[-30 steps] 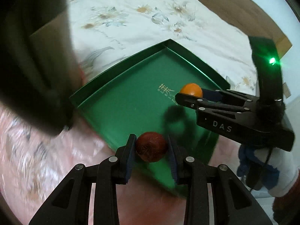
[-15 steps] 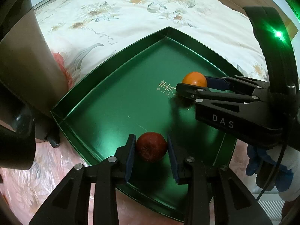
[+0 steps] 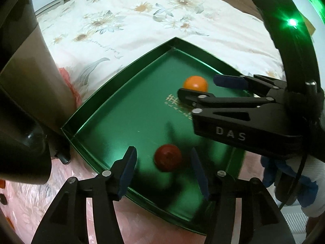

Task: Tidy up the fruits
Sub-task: 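Open the right tool to drop the orange while the left tool releases the apple, then move both open tools back over the fruit on the pink sheet, then grasp an orange with the left tool while the right tool grasps a dark plum, then carry the orange and dark plum over the green tray with both tools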

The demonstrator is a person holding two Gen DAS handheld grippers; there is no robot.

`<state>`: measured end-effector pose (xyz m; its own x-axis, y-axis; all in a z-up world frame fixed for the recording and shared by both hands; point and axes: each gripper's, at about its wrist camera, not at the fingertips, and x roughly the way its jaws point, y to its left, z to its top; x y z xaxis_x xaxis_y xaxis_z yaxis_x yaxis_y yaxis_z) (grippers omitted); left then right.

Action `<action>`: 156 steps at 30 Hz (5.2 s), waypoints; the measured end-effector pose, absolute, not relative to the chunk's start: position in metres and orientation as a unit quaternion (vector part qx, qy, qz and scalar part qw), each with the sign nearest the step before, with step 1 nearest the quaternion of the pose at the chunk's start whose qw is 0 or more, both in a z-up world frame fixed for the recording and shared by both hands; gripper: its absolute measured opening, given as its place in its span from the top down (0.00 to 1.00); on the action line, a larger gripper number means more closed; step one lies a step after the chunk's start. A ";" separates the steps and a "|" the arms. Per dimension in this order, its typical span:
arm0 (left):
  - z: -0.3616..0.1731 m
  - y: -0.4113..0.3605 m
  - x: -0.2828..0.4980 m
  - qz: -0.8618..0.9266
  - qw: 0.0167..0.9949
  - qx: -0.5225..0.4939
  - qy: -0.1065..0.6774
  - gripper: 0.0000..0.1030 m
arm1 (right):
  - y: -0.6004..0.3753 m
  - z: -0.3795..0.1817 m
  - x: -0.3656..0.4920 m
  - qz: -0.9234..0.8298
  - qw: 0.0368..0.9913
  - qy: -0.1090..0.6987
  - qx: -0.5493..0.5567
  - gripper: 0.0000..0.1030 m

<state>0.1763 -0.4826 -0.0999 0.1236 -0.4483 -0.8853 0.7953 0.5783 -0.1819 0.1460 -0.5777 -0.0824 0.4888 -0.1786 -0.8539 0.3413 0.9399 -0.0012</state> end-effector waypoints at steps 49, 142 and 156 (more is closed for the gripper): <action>-0.067 -0.267 0.162 -0.351 0.758 0.110 0.538 0.41 | -0.378 -0.068 0.092 -0.037 0.839 0.540 0.052 0.00; -0.110 -0.034 0.252 -0.124 0.825 -0.058 0.548 0.63 | -0.191 -0.108 0.248 0.208 0.819 0.533 0.042 0.83; -0.101 -0.104 0.206 -0.189 0.802 0.014 0.567 0.63 | -0.261 -0.094 0.181 0.155 0.820 0.543 0.092 0.82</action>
